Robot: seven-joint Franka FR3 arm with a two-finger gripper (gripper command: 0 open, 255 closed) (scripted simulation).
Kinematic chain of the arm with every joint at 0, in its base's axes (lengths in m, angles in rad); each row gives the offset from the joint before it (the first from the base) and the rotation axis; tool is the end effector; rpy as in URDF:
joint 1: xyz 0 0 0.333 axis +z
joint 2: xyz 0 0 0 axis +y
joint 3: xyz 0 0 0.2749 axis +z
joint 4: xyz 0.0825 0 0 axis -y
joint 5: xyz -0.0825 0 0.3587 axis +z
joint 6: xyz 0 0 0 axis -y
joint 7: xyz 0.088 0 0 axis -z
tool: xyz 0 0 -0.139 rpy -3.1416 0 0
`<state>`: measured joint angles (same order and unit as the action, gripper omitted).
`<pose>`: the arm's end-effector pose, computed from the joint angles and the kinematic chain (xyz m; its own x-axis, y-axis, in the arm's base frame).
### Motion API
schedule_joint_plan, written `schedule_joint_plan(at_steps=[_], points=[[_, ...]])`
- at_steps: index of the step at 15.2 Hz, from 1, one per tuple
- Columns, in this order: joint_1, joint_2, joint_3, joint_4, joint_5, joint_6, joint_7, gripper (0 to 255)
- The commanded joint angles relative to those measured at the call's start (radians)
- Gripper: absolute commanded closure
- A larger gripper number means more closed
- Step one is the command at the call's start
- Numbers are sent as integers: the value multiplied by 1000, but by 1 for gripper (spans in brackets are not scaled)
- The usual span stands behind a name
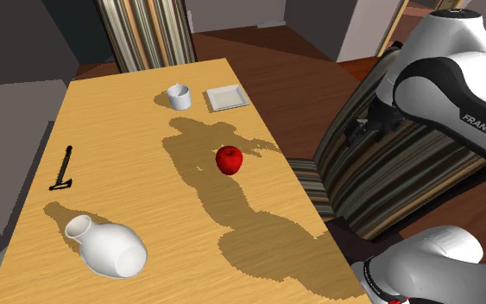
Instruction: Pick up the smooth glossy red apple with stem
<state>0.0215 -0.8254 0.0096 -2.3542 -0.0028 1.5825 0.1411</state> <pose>0.3041 0.0096 0.5435 0.9922 -0.1125 0.0545 -0.1128 -0.9936 0.0022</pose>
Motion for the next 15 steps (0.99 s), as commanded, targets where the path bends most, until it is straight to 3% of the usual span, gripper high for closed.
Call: schedule_joint_plan(at_steps=[1, 9, 15], points=[[0, 0, 0, 0, 0, 0, 0, 0], [38, 123, 167, 44, 109, 112, 205, 0], [47, 260, 291, 130, 151, 195, 356, 0]])
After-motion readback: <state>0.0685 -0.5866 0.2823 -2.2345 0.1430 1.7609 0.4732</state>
